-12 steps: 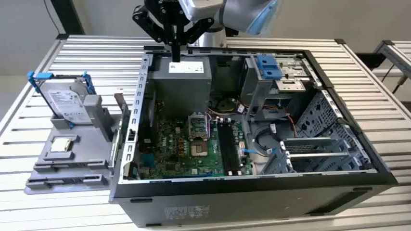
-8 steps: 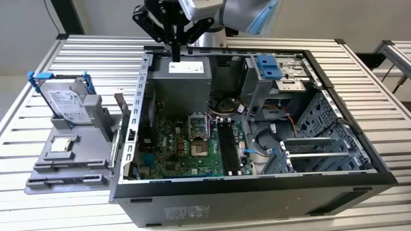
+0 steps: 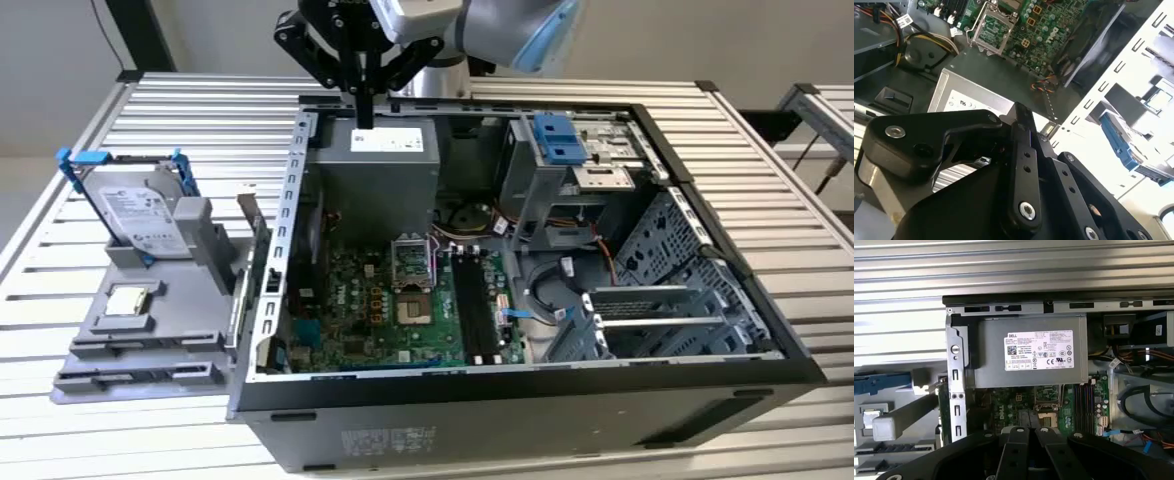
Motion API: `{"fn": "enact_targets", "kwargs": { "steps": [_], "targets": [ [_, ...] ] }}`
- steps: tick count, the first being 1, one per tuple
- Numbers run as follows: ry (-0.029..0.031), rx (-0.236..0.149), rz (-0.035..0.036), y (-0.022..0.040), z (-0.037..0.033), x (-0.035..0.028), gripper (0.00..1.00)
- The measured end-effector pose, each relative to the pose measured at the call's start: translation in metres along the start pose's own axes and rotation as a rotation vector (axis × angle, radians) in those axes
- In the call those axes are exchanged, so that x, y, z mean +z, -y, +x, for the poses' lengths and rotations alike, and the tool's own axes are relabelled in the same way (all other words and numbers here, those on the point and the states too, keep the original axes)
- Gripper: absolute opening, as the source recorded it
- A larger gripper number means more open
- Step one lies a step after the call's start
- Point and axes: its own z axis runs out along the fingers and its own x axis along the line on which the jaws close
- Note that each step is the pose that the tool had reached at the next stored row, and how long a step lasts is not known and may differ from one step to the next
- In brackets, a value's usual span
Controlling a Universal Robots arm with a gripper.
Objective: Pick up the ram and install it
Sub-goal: 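Reach for the ram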
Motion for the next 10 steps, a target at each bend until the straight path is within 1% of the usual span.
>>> {"fn": "enact_targets", "kwargs": {
  "steps": [2, 6, 10],
  "targets": [
    [-0.0001, 0.0, 0.0001, 0.0001, 0.0018, -0.0001, 0.0],
    [-0.0004, -0.007, -0.0001, 0.0006, 0.0093, -0.0002, 0.0],
    [-0.0008, -0.016, -0.0003, 0.001, 0.0151, -0.0003, 0.0]
  ]
}}
